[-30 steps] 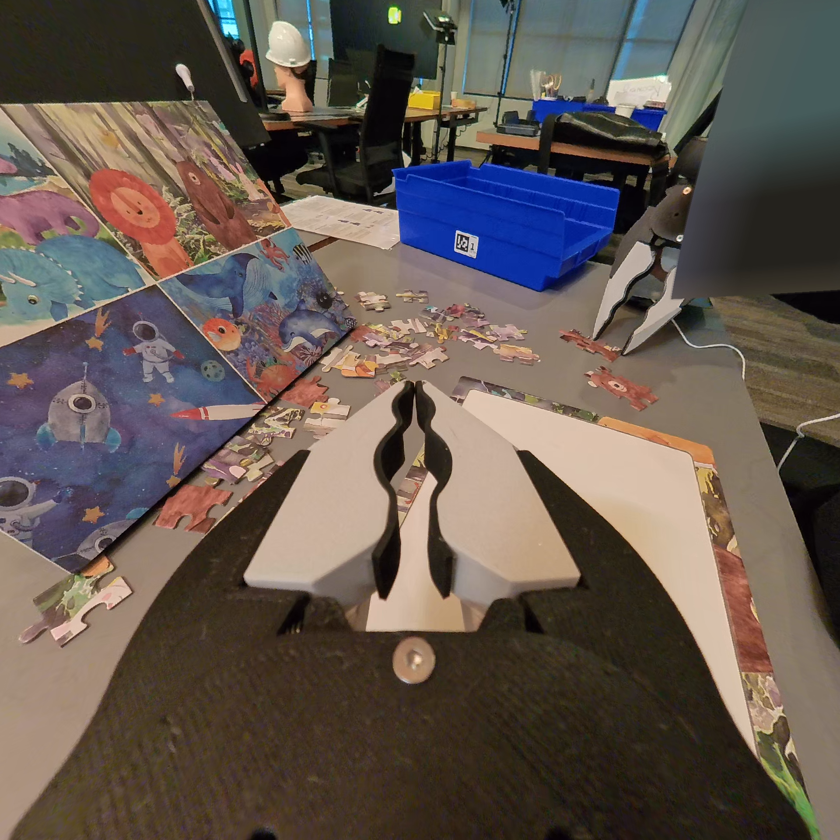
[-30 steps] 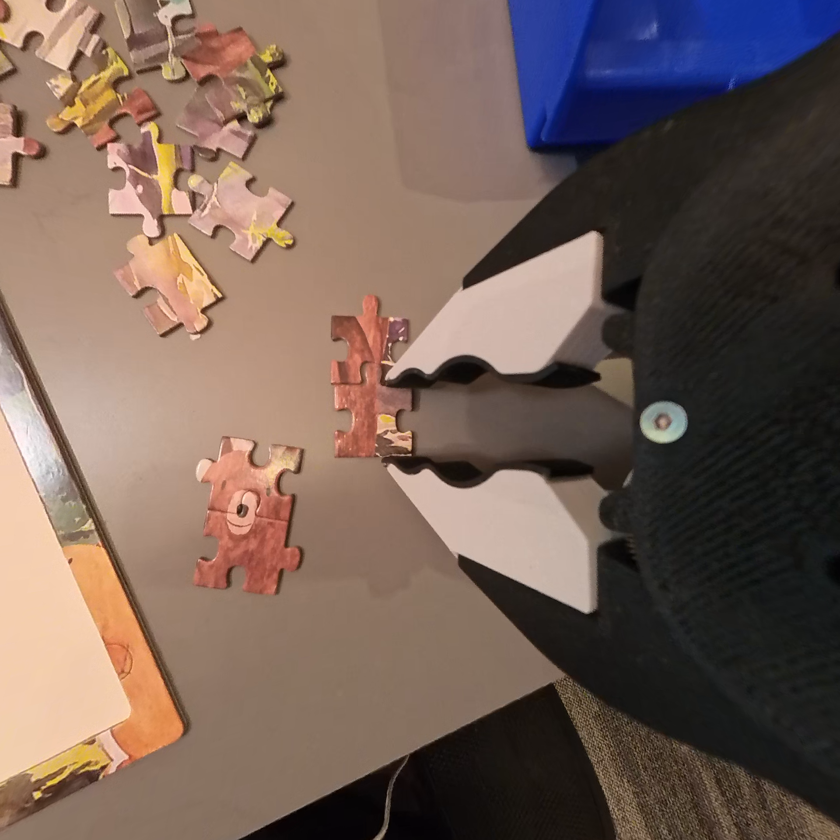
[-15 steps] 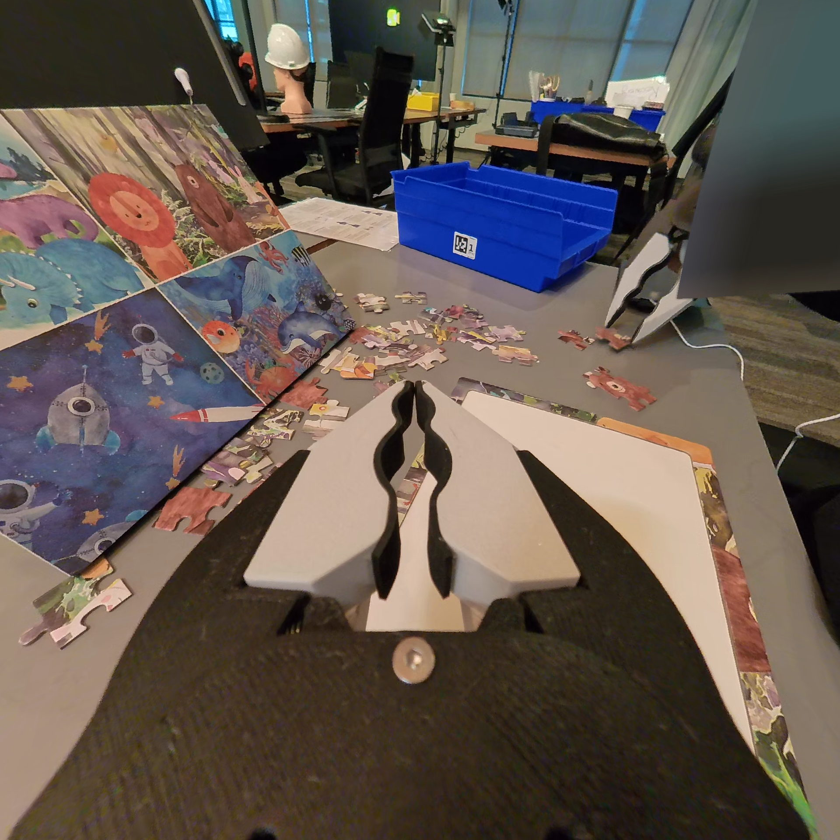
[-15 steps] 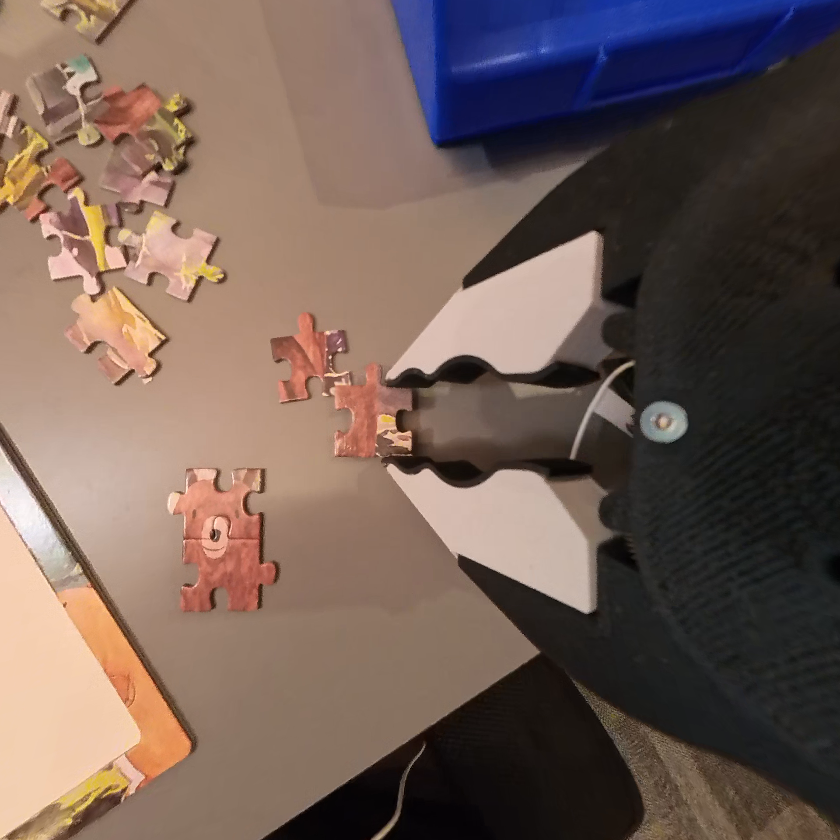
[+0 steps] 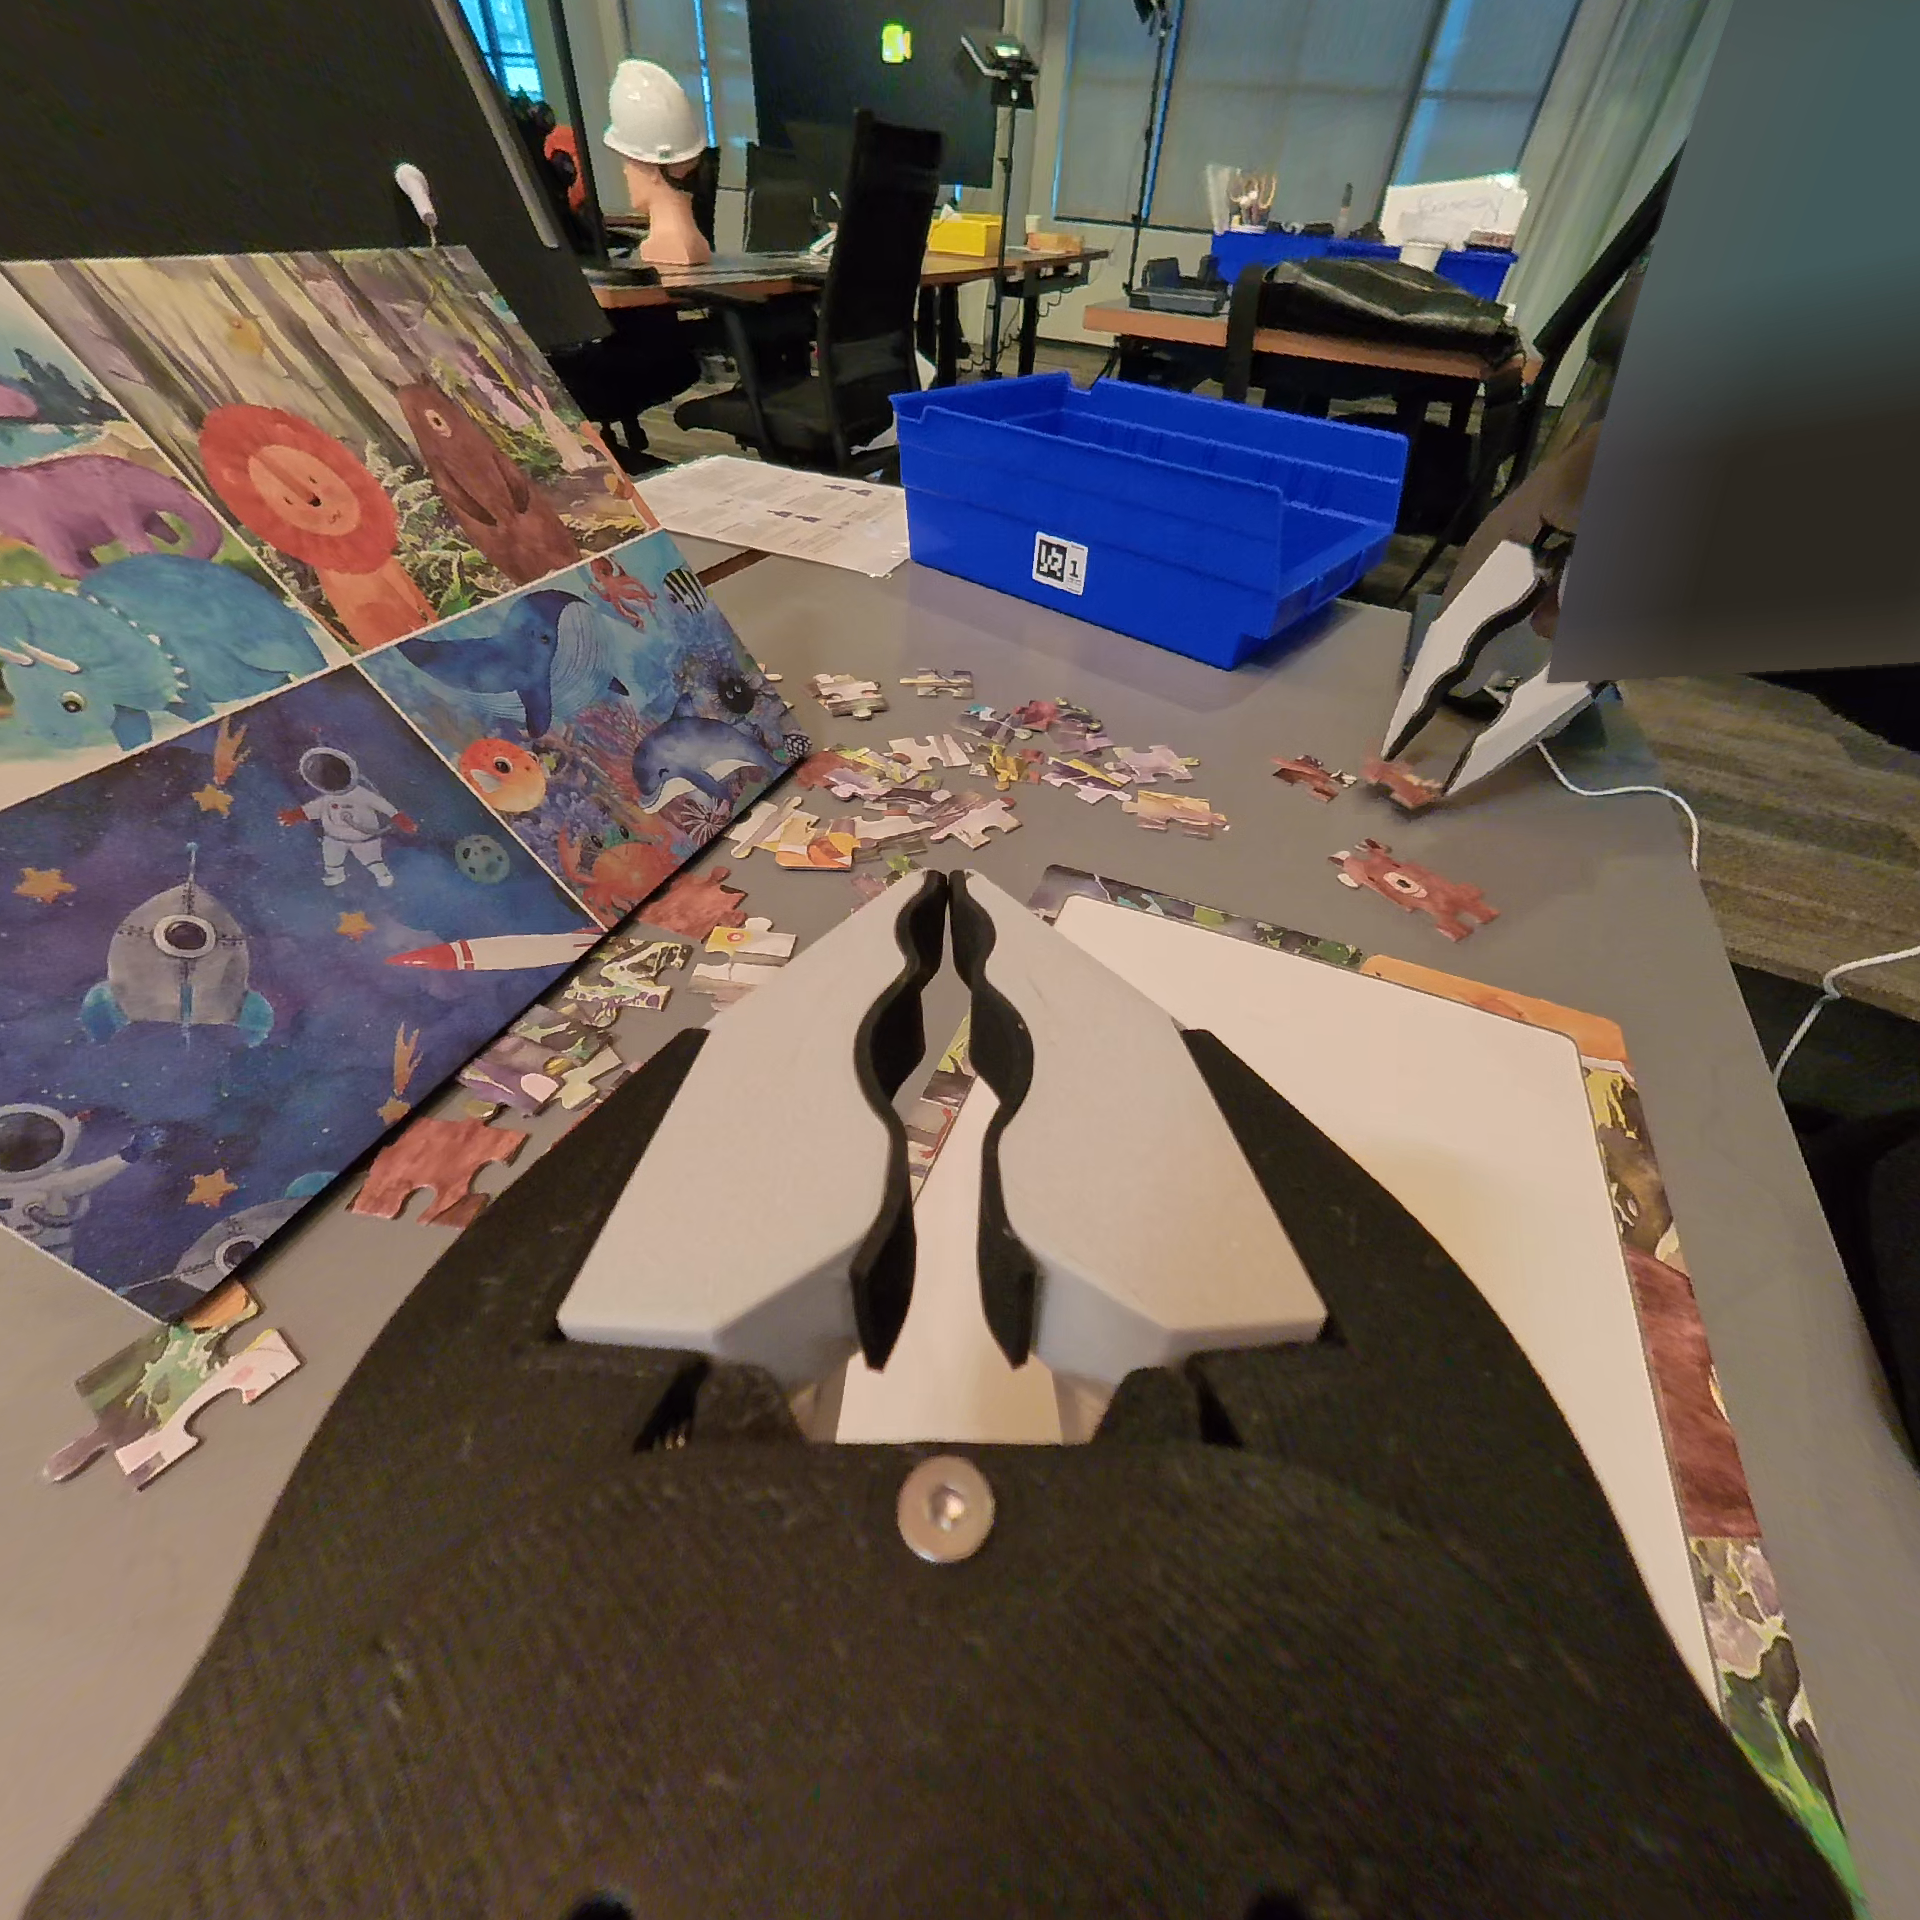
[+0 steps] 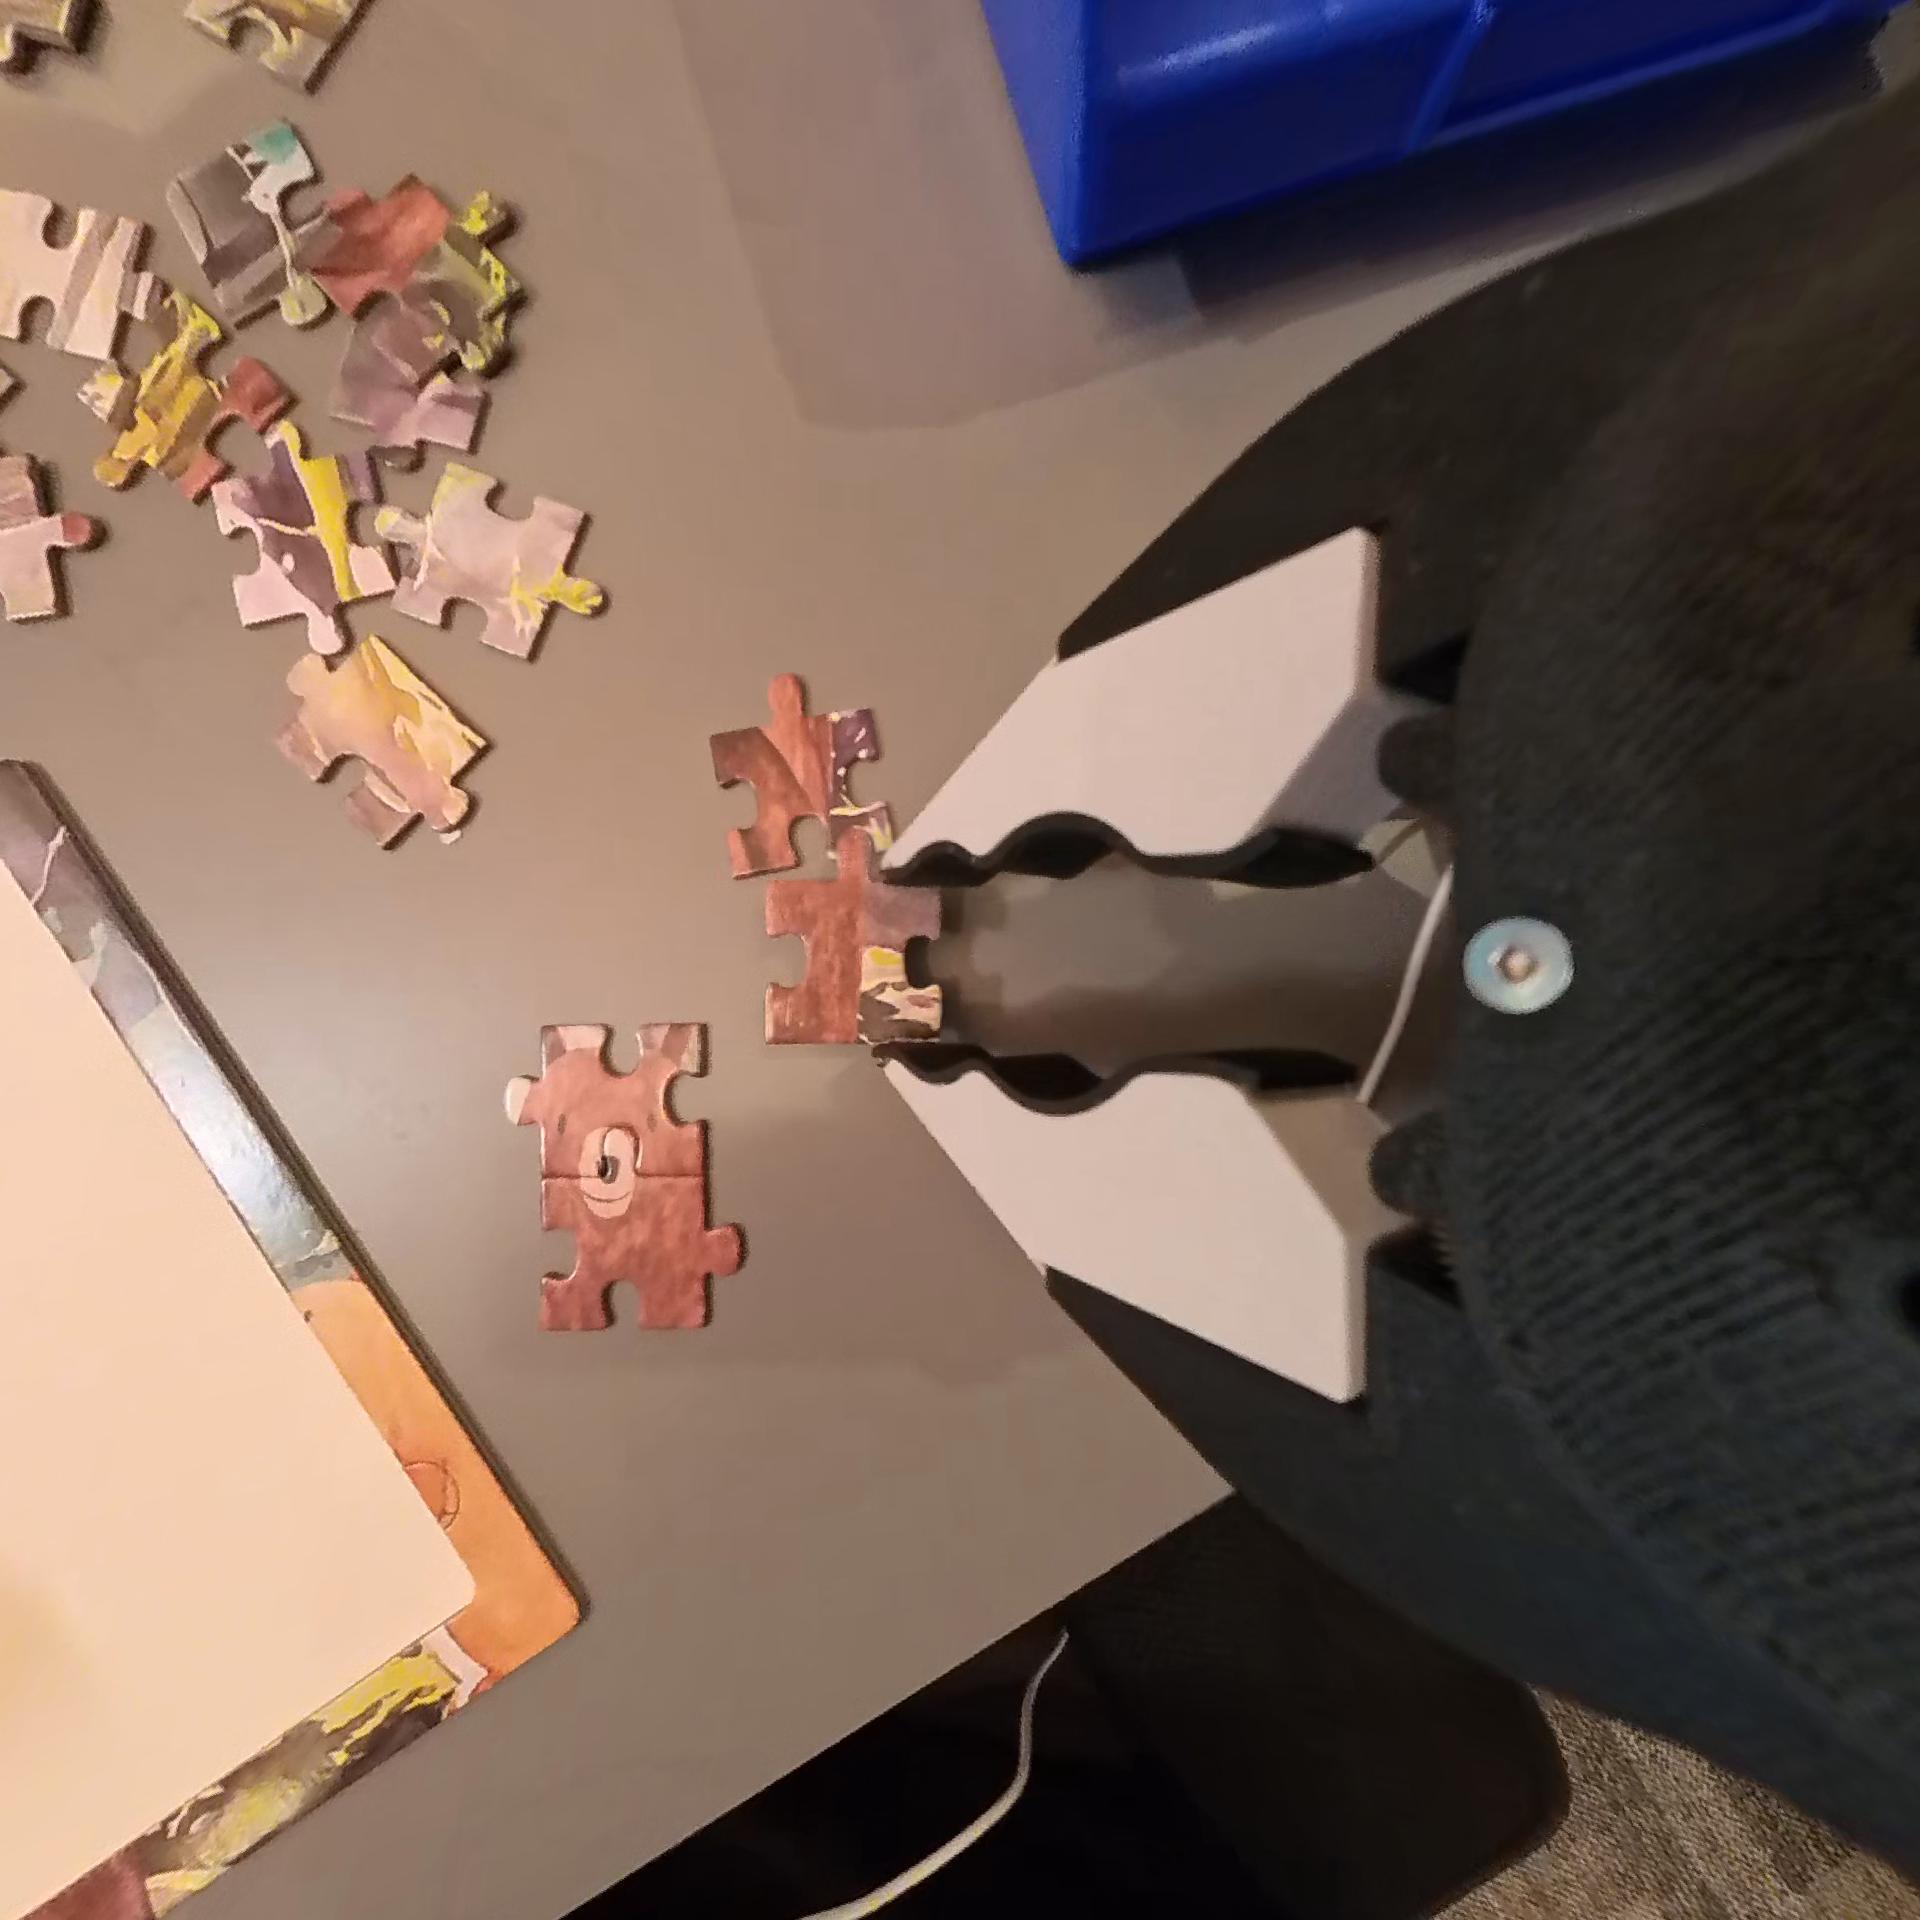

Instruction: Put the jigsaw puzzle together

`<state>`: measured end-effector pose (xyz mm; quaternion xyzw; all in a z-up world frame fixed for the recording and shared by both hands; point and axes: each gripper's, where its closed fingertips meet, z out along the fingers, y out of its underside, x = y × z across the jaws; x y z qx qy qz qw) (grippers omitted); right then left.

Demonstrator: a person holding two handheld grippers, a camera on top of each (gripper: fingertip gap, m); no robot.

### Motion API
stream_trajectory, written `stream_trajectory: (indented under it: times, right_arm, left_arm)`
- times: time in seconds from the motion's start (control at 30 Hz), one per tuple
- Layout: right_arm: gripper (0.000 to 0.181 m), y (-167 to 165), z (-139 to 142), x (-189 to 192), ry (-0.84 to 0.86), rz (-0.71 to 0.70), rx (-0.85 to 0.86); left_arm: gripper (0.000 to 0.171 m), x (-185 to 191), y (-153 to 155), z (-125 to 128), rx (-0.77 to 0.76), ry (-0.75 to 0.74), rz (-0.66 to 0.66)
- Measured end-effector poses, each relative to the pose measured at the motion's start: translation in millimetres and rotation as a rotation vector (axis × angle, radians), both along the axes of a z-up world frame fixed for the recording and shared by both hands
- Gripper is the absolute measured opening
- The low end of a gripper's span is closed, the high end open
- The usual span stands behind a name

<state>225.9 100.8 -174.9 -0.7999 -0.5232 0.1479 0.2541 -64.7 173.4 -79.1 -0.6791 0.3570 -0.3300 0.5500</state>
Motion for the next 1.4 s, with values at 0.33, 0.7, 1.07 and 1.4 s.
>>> stream_trajectory:
  times: [0.33,0.7,1.07,1.4]
  right_arm:
    - [0.028,11,1,-22,0.074,-0.025,-0.008]
    - [0.028,18,-9,-13,0.043,-0.087,-0.01]
    - [0.028,16,-15,3,0.005,-0.12,-0.02]
    - [0.028,20,-9,21,-0.032,-0.157,0.009]
  left_arm:
    - [0.0,-1,0,1,0.003,-0.001,0.002]
    - [0.0,-1,0,0,0.002,0.003,0.001]
    - [0.0,-1,0,0,0.002,0.004,0.0]
    - [0.0,0,-1,1,0.004,0.002,-0.001]
